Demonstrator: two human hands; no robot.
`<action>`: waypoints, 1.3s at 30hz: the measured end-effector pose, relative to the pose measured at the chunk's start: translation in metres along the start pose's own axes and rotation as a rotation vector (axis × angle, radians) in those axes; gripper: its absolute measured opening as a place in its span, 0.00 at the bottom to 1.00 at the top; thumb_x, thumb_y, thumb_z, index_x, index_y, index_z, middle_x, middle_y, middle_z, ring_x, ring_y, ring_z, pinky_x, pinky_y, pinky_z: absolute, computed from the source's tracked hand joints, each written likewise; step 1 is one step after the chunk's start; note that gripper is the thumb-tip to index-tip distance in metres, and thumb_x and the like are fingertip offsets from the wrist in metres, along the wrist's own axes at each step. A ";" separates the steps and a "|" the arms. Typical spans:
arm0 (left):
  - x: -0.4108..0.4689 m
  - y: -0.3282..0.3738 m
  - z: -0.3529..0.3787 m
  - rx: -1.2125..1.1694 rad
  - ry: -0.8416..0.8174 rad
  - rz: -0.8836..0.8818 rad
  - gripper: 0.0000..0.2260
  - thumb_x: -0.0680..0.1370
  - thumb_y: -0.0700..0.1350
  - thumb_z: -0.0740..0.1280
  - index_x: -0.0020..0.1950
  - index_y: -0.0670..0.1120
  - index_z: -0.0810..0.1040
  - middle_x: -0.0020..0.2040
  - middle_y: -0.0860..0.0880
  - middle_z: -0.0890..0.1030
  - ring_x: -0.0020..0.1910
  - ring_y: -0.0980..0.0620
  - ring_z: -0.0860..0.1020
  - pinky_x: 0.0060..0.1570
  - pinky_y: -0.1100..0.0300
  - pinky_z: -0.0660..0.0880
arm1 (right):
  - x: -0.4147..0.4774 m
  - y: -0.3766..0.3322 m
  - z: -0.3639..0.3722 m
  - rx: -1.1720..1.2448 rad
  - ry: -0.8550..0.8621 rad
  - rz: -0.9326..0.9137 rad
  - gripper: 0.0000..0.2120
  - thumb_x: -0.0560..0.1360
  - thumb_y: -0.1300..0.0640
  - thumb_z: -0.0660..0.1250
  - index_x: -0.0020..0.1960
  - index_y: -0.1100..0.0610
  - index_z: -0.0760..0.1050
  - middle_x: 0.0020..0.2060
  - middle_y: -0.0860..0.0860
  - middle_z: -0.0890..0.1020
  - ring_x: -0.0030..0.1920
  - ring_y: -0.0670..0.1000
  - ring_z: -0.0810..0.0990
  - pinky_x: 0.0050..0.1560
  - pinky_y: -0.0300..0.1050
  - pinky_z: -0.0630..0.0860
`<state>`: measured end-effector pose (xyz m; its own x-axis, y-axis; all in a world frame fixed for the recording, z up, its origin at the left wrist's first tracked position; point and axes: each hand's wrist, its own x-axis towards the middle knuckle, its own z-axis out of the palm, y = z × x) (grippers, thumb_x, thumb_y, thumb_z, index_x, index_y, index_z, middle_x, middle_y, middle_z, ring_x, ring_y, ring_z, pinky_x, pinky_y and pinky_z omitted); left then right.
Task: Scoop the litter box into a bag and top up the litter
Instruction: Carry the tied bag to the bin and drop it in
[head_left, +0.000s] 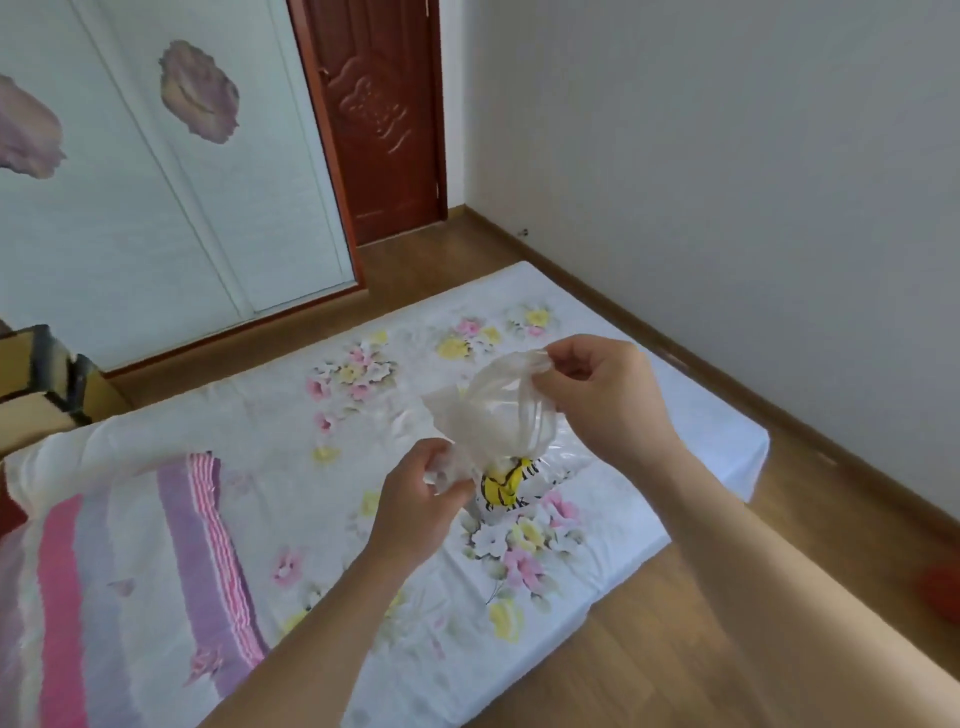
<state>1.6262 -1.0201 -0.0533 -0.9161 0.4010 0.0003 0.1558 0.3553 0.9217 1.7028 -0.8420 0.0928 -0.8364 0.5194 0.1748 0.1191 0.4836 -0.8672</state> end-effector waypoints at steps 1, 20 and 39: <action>0.012 0.002 0.008 0.007 -0.037 0.022 0.13 0.71 0.44 0.74 0.50 0.56 0.75 0.47 0.54 0.79 0.44 0.50 0.79 0.40 0.61 0.72 | 0.004 0.006 -0.006 -0.013 0.038 0.021 0.04 0.75 0.59 0.70 0.44 0.54 0.83 0.36 0.50 0.85 0.39 0.54 0.83 0.42 0.50 0.81; 0.116 0.130 0.281 0.038 -0.593 0.361 0.13 0.73 0.45 0.74 0.52 0.56 0.73 0.48 0.59 0.78 0.50 0.61 0.76 0.46 0.65 0.77 | 0.032 0.142 -0.236 0.022 0.647 0.297 0.07 0.73 0.58 0.69 0.50 0.54 0.84 0.37 0.50 0.86 0.39 0.57 0.84 0.45 0.59 0.83; 0.217 0.247 0.601 0.036 -0.882 0.444 0.12 0.73 0.46 0.74 0.53 0.54 0.75 0.50 0.56 0.79 0.50 0.62 0.77 0.42 0.66 0.74 | 0.125 0.299 -0.475 -0.025 0.887 0.478 0.07 0.72 0.59 0.68 0.45 0.51 0.84 0.36 0.50 0.86 0.42 0.61 0.85 0.45 0.63 0.82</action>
<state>1.6874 -0.3379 -0.0588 -0.1700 0.9846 0.0404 0.4437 0.0399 0.8953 1.8883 -0.2977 0.0766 0.0008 0.9946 0.1039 0.3580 0.0967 -0.9287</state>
